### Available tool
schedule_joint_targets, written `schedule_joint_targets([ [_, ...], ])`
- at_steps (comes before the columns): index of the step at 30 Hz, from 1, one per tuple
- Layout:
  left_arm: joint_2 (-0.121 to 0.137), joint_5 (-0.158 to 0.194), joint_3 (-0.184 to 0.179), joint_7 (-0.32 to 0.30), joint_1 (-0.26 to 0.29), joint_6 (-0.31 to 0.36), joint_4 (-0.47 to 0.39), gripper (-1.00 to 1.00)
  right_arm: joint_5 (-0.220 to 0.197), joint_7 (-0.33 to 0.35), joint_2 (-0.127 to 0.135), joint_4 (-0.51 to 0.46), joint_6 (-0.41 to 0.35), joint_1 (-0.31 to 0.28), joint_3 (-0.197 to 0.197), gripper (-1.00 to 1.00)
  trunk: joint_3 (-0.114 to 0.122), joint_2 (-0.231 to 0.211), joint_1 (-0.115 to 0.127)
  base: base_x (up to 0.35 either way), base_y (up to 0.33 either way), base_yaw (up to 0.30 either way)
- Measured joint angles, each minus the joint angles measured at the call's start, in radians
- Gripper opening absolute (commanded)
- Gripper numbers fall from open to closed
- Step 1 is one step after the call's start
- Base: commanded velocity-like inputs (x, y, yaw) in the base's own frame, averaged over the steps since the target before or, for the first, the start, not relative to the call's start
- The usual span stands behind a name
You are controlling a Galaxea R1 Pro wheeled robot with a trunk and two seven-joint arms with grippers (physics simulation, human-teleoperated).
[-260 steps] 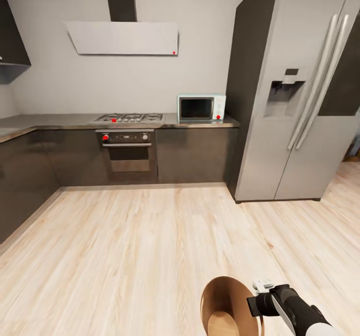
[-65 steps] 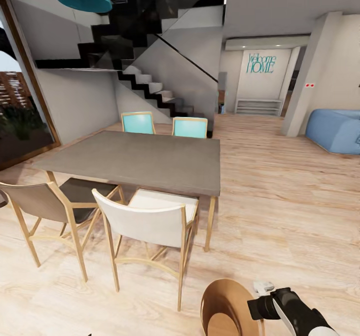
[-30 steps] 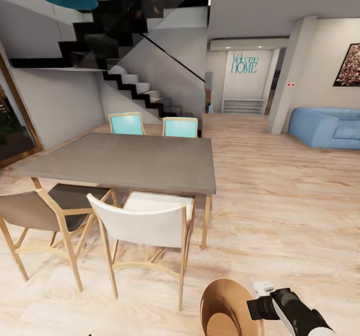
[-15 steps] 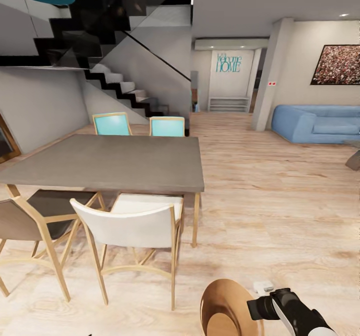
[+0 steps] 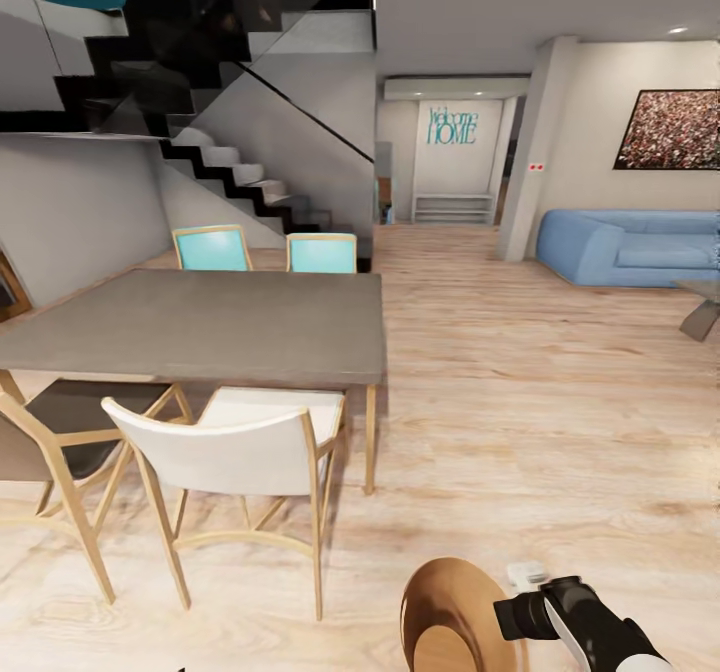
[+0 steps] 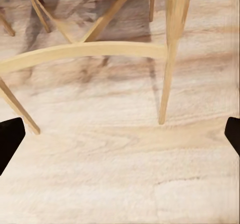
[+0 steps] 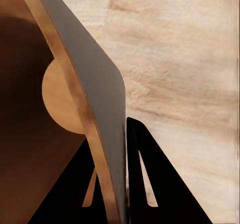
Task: Put the three can of soda from the living room inside the tash can in the kitchen.
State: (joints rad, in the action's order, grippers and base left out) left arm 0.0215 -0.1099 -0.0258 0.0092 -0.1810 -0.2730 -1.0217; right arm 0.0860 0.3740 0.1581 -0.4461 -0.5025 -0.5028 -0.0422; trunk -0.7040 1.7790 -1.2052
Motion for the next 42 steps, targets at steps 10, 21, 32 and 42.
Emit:
schedule_joint_targets([
  [10, 0.000, 0.000, -0.002, 0.000, 0.000, 0.000, 0.000, 1.00, 0.002, 0.000, 0.000, 0.000, 0.001, 0.000, 0.001, -1.00, 0.007, 0.000, 0.000, 0.000, -0.284, -0.166],
  [21, 0.000, 0.000, -0.002, 0.000, 0.000, 0.000, 0.000, 1.00, 0.002, -0.001, 0.000, 0.000, 0.001, 0.000, 0.001, -1.00, 0.016, 0.000, 0.000, 0.000, -0.285, -0.209],
  [32, 0.000, 0.001, -0.005, 0.000, 0.000, 0.000, -0.001, 1.00, 0.002, -0.002, 0.000, 0.000, 0.001, 0.000, 0.001, -1.00, 0.026, 0.000, 0.000, 0.203, -0.166, -0.214],
  [42, 0.000, 0.001, -0.005, 0.000, 0.000, 0.000, -0.001, 1.00, 0.002, -0.007, 0.000, 0.000, 0.000, 0.000, 0.002, -1.00, 0.035, 0.000, 0.000, 0.303, -0.083, -0.216],
])
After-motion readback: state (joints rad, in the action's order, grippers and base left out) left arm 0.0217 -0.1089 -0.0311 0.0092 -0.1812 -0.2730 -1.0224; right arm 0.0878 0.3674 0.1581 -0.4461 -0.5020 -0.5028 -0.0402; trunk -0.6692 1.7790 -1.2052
